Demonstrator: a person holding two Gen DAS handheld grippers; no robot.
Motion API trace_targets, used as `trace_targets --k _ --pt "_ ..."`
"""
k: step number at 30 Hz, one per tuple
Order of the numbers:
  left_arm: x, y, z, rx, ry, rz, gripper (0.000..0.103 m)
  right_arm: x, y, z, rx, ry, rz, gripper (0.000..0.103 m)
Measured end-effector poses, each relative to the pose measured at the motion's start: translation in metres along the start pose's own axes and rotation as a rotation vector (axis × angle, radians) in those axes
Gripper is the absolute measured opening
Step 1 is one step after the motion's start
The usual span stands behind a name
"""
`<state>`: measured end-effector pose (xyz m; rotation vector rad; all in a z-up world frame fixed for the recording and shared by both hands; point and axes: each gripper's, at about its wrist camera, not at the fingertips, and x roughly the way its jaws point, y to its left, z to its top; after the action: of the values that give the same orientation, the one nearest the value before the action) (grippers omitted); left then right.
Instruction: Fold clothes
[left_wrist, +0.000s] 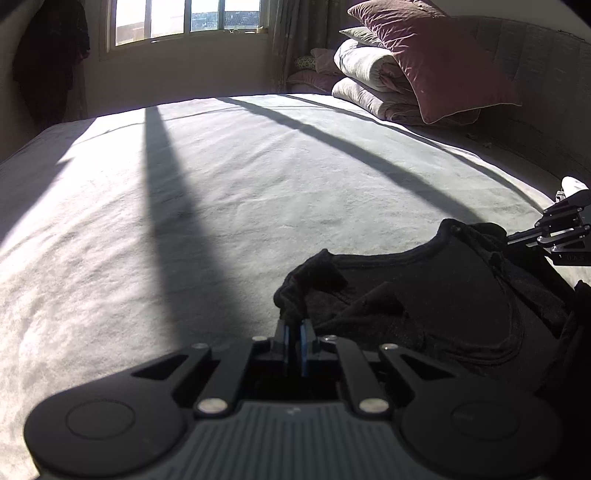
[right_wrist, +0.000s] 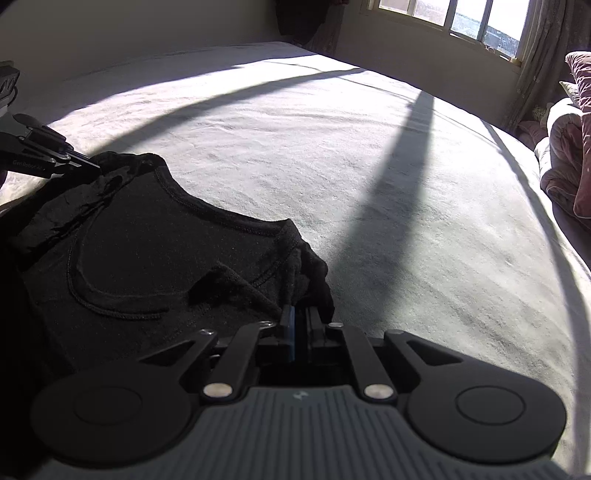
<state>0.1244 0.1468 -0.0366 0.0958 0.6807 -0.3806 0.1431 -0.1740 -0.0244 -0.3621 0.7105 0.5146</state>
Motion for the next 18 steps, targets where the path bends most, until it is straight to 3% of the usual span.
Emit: trace_targets --k 11,18 --pt "-0.055 -0.025 0.002 0.043 -0.125 0.007 0.005 -0.055 0.011 0.006 0.002 -0.12 -0.044 0.008" --pt "-0.104 -0.035 -0.013 0.068 -0.207 -0.029 0.005 -0.102 0.029 -0.01 -0.025 -0.205 -0.081 0.008"
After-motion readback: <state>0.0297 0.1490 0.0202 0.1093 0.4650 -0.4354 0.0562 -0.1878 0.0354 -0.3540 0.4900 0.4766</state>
